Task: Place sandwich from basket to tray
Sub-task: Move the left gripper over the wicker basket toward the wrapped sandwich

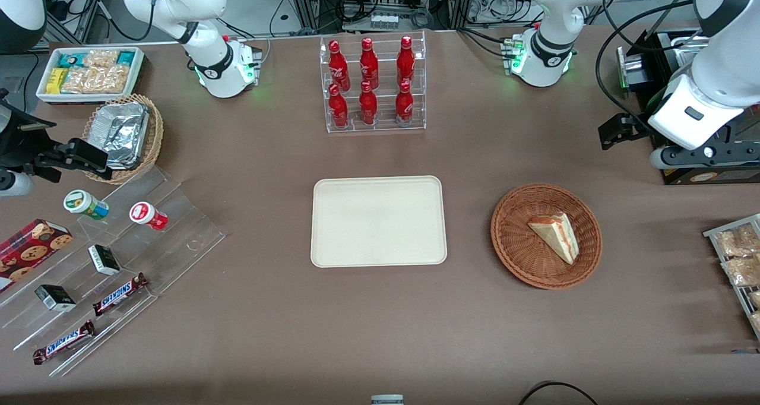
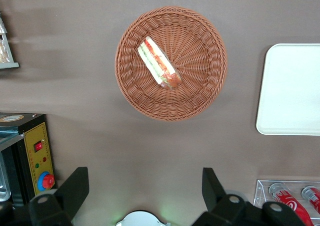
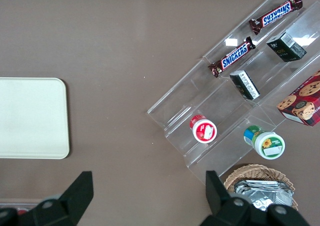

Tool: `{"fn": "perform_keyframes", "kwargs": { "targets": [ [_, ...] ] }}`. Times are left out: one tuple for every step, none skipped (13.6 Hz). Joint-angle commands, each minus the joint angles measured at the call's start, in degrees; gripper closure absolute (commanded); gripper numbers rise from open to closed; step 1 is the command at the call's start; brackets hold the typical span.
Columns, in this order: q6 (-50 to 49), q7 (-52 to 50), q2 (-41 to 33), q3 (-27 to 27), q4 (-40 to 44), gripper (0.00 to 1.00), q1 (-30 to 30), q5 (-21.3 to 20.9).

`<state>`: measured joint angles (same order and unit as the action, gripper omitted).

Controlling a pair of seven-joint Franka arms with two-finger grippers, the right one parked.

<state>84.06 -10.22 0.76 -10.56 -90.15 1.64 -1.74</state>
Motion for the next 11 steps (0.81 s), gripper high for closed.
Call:
{"fn": "perform_keyframes", "kwargs": {
  "targets": [
    [-0.8, -0.9, 0.5, 0.7, 1.5, 0.0, -0.9, 0.6],
    [-1.1, -0.9, 0.5, 0.7, 1.4, 0.0, -0.8, 0.5],
    [-0.7, -0.9, 0.5, 0.7, 1.2, 0.0, -0.7, 0.3],
    [0.2, -0.8, 0.6, 0.7, 0.8, 0.0, -0.6, 0.2],
    [1.0, -0.7, 0.6, 0.7, 0.0, 0.0, -0.3, 0.2],
    [1.2, -0.8, 0.6, 0.8, -1.2, 0.0, -0.2, 0.1],
    [1.5, -0.8, 0.6, 0.9, -2.2, 0.0, -0.2, 0.0],
    [2.6, -0.8, 0.6, 1.8, -3.4, 0.0, -0.2, 0.0],
    [3.9, -0.9, 0.6, 2.3, -4.7, 0.0, -0.2, 0.0],
    [5.3, -0.9, 0.6, 2.4, -5.9, 0.0, -0.2, 0.0],
    [6.9, -1.0, 0.6, 2.4, -7.3, 0.0, -0.2, 0.0]
  ]
}}
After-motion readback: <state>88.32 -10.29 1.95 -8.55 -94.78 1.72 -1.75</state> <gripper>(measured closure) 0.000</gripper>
